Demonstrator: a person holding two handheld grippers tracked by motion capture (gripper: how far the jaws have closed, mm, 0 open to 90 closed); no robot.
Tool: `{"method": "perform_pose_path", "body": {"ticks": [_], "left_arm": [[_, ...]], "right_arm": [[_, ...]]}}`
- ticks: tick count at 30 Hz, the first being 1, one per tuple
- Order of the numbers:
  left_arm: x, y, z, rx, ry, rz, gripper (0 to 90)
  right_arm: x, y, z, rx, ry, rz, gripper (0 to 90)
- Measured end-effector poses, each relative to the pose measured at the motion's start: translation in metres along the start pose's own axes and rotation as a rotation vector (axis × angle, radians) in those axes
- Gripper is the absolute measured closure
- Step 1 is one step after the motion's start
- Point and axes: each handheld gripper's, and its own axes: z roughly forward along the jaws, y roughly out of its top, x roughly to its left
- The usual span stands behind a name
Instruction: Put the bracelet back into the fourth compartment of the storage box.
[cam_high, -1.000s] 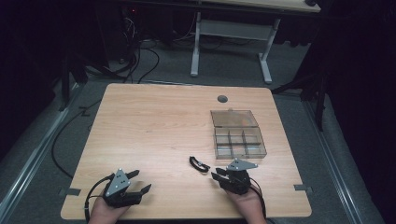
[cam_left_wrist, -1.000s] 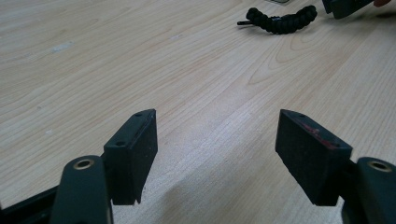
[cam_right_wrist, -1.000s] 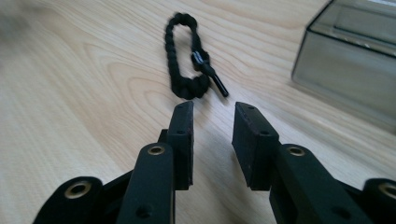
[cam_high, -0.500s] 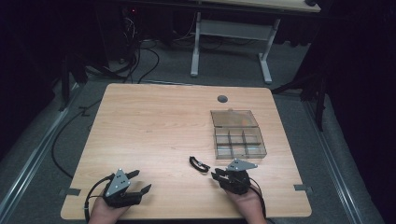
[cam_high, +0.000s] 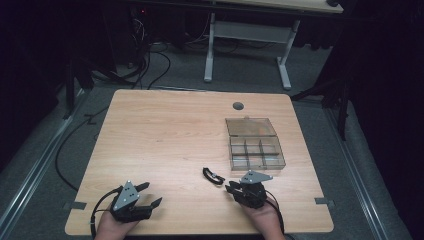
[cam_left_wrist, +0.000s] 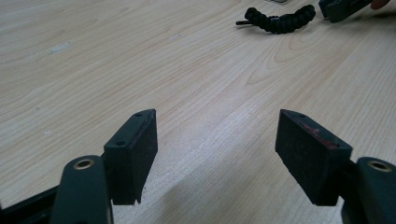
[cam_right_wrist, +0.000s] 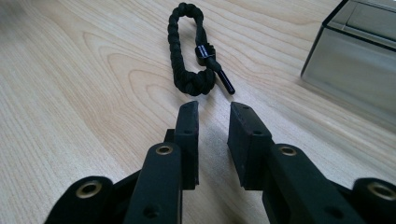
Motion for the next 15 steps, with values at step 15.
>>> {"method": "perform_pose_path", "body": {"ticks": [15], "left_arm": [[0.001, 0.000, -0.001, -0.006, -0.002, -0.007, 30.1]], "right_arm": [[0.001, 0.042, 0.015, 0.036, -0.006, -0.064, 89.8]]}}
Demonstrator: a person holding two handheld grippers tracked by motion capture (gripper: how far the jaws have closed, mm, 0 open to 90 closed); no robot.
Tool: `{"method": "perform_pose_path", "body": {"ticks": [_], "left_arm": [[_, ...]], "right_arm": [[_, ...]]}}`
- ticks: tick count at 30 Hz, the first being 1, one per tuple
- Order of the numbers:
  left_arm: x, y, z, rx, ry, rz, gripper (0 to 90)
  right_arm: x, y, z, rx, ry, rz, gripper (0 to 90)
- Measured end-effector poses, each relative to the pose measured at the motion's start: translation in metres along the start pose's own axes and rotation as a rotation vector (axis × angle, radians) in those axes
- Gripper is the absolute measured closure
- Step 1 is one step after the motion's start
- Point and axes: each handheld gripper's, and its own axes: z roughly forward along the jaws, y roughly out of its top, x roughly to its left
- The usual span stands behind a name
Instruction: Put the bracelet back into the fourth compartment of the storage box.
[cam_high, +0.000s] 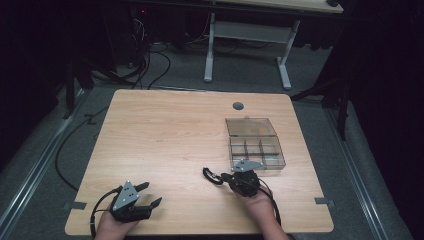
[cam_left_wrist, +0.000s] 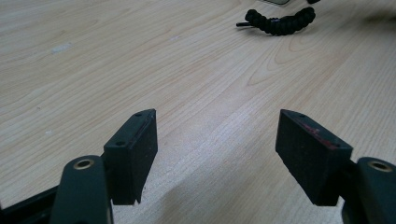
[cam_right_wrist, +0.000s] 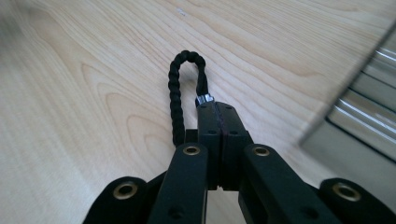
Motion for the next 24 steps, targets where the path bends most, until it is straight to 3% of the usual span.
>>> {"method": "perform_pose_path", "body": {"ticks": [5, 10, 18, 24], "left_arm": [[0.000, 0.000, 0.000, -0.002, -0.001, 0.000, 30.1], [0.000, 0.000, 0.000, -0.001, -0.001, 0.001, 30.1], [0.000, 0.000, 0.000, 0.002, 0.002, 0.002, 30.1], [0.000, 0.000, 0.000, 0.003, 0.005, 0.001, 30.2]], "right_arm": [[0.004, 0.011, 0.017, 0.048, 0.024, -0.029, 89.7], [0.007, 0.010, 0.024, 0.095, 0.022, -0.051, 89.8], [0.006, -0.009, 0.010, 0.086, 0.029, -0.038, 89.8], [0.001, -0.029, -0.010, 0.071, 0.018, -0.009, 89.7]]}}
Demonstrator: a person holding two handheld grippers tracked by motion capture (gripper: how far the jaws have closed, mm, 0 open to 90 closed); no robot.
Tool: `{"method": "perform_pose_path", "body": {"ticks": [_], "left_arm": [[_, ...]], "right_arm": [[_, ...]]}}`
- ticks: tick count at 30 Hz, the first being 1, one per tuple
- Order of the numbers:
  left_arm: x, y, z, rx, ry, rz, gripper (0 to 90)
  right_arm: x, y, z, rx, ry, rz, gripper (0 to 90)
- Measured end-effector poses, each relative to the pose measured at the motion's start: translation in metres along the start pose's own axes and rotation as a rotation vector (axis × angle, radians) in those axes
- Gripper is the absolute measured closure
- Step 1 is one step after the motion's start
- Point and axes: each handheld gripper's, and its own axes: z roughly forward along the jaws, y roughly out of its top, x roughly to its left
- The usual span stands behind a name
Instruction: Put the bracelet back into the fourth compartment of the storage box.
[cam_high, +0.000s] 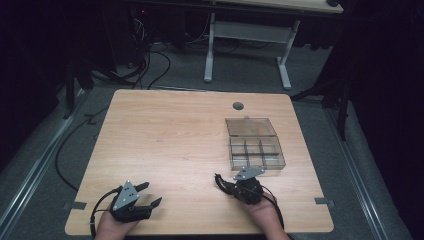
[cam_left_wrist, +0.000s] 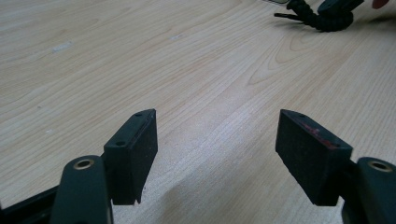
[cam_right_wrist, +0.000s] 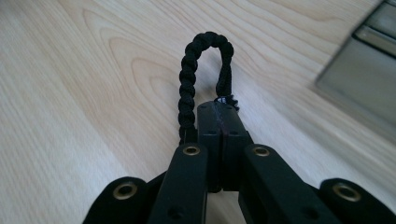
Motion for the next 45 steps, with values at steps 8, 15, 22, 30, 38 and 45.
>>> {"method": "perform_pose_path", "body": {"ticks": [8, 15, 22, 30, 38, 45], "left_arm": [[0.000, 0.000, 0.000, -0.001, -0.002, -0.004, 30.1], [0.000, 0.000, 0.000, 0.000, -0.003, -0.003, 30.2], [0.000, 0.000, 0.000, 0.000, -0.002, -0.003, 30.2], [0.000, 0.000, -0.001, -0.003, -0.003, -0.005, 30.2], [0.000, 0.000, 0.000, 0.001, -0.005, -0.004, 30.2], [0.000, 0.000, -0.001, 0.000, -0.007, -0.003, 30.2]], "right_arm": [[-0.006, -0.020, -0.019, -0.003, -0.028, 0.033, 89.7], [-0.013, -0.035, -0.034, -0.003, -0.062, 0.055, 89.7], [-0.017, -0.040, -0.045, -0.036, -0.079, 0.068, 89.1], [-0.034, -0.038, -0.043, -0.005, -0.145, 0.113, 89.1], [-0.024, -0.038, -0.043, 0.005, -0.123, 0.097, 87.0], [-0.028, -0.028, -0.048, 0.053, -0.134, 0.115, 84.8]]}}
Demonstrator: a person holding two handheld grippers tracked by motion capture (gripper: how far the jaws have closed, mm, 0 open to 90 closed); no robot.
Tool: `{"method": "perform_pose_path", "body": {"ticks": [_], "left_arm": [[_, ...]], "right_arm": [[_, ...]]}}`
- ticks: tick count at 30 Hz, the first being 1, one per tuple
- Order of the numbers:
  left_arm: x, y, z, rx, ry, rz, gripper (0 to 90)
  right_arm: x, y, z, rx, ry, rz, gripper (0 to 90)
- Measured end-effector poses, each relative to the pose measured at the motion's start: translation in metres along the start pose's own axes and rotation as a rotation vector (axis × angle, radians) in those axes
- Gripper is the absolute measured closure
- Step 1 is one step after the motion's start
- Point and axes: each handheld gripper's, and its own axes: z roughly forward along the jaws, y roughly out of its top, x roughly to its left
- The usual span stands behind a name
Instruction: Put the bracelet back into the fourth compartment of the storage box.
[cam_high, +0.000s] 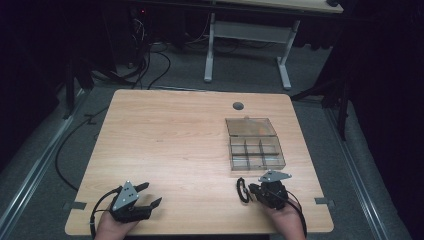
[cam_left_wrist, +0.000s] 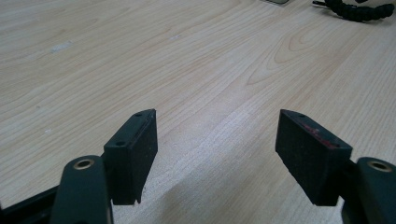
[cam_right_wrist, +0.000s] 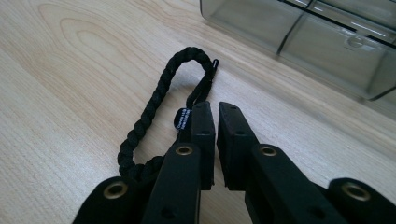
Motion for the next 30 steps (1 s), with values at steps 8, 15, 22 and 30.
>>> {"method": "perform_pose_path", "body": {"ticks": [8, 15, 22, 30], "left_arm": [[0.000, 0.000, 0.000, -0.001, -0.006, 0.006, 30.2], [0.000, 0.000, 0.000, 0.007, -0.020, 0.011, 30.2], [0.000, 0.000, 0.000, 0.004, -0.024, 0.011, 30.2], [0.000, 0.000, 0.000, 0.008, -0.029, 0.013, 30.2]], "right_arm": [[-0.005, 0.012, -0.002, 0.140, -0.017, 0.043, 82.9], [-0.009, 0.019, -0.002, 0.217, -0.025, 0.055, 82.4], [-0.010, 0.029, -0.001, 0.280, -0.016, 0.074, 79.7], [-0.006, 0.038, 0.004, 0.368, 0.001, 0.042, 78.4]]}}
